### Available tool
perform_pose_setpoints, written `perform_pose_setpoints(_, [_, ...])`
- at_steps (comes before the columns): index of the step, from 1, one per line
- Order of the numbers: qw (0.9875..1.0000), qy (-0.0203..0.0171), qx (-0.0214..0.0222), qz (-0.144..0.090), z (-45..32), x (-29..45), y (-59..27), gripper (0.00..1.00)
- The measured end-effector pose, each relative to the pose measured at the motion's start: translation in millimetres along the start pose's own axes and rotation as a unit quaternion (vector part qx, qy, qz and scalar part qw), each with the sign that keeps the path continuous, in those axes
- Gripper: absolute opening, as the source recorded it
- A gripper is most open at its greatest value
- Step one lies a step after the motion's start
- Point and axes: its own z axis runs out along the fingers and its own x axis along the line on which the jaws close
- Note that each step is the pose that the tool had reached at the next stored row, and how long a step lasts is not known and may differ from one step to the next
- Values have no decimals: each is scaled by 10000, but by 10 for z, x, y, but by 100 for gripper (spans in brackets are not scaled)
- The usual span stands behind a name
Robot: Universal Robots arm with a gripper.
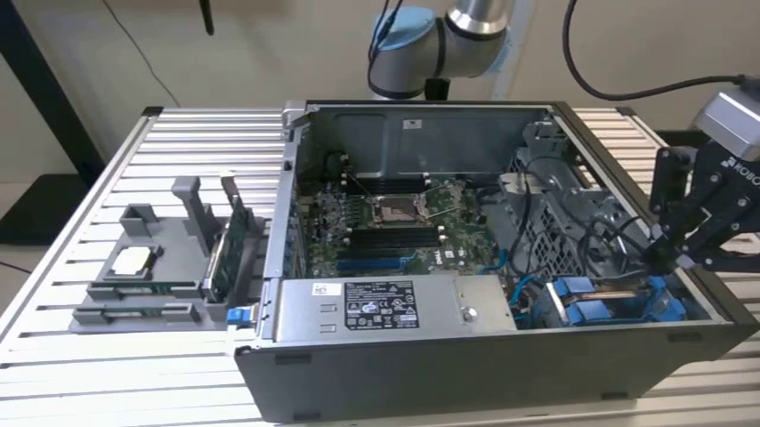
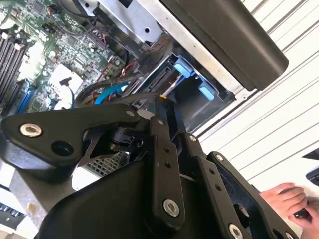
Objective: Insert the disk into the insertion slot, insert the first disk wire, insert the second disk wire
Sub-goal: 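Insert the first disk wire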
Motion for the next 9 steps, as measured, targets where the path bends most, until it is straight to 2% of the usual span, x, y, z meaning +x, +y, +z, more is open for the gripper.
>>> perform_pose_setpoints(5, [10000, -5, -85, 14, 24, 31, -31, 19])
perform_pose_setpoints(9, [9999, -15, -95, 88, 66, 33, -36, 19])
